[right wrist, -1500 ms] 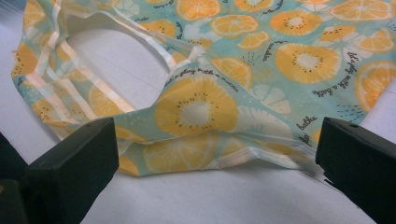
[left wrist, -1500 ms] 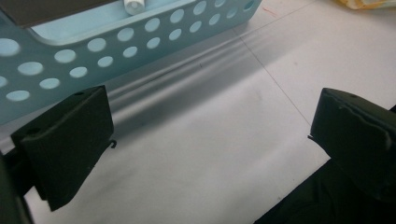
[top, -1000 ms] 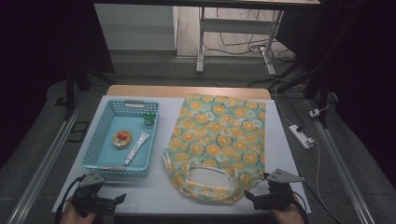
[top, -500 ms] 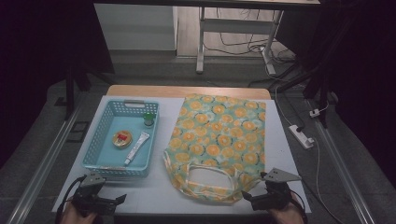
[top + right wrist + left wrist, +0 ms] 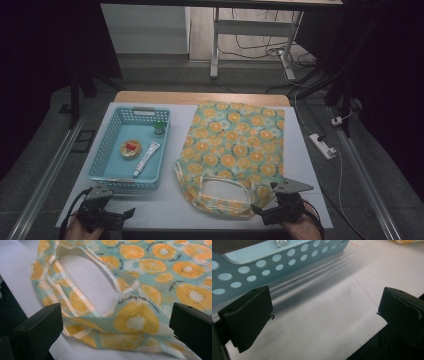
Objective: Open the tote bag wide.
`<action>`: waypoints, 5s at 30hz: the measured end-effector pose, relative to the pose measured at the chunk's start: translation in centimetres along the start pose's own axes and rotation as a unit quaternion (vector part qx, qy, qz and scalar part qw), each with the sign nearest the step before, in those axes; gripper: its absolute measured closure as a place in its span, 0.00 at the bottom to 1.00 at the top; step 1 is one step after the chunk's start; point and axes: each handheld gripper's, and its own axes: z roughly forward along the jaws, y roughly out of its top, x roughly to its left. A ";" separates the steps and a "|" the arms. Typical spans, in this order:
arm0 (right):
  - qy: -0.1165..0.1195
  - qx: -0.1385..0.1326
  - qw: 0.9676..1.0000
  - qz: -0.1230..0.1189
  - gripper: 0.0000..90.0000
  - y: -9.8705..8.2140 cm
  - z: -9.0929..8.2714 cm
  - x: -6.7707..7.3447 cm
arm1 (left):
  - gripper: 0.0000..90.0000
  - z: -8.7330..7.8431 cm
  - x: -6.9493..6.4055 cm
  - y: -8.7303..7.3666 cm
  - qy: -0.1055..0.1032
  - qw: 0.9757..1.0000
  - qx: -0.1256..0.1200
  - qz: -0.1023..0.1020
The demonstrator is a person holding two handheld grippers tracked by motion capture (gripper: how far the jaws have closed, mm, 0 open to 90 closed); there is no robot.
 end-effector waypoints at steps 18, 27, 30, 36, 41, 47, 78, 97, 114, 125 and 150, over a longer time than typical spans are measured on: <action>0.066 0.042 0.996 -0.044 0.00 3.1 3.8 2.8 | 0.00 0.0 0.1 0.0 0.000 1.000 0.001 -0.003; 0.080 0.058 0.993 -0.063 0.00 3.7 5.6 4.3 | 0.00 0.0 0.1 0.0 0.000 1.000 0.002 -0.003; 0.088 0.073 0.990 -0.077 0.00 3.8 6.6 4.9 | 0.00 0.0 0.1 0.0 0.000 1.000 0.002 -0.002; 0.103 0.086 0.986 -0.099 0.12 3.8 7.7 5.7 | 0.00 0.1 0.0 0.0 0.000 1.000 0.003 -0.001; 0.130 0.100 0.980 -0.111 0.36 3.9 7.9 6.2 | 0.00 0.1 0.0 0.0 0.000 1.000 0.004 0.000; 0.160 0.111 0.973 -0.123 0.73 4.0 7.7 6.4 | 0.00 0.1 0.0 0.0 0.001 1.000 0.005 0.000; 0.103 0.052 0.989 -0.097 0.99 8.6 6.0 1.7 | 0.00 0.1 0.1 0.1 0.000 1.000 0.005 -0.005; 0.047 0.051 0.995 -0.075 0.99 12.5 9.5 -4.4 | 0.00 0.1 0.1 0.0 0.000 1.000 0.004 -0.006; 0.003 0.046 0.998 -0.050 0.99 14.4 12.9 -9.0 | 0.00 0.1 0.2 0.1 -0.001 1.000 0.004 -0.007; -0.020 0.047 0.998 -0.045 0.99 15.2 15.0 -11.3 | 0.00 0.1 0.2 0.0 -0.001 1.000 0.004 -0.010; -0.021 0.042 0.999 0.000 0.42 13.4 14.6 -12.6 | 0.00 0.1 0.2 0.0 0.000 1.000 0.004 -0.008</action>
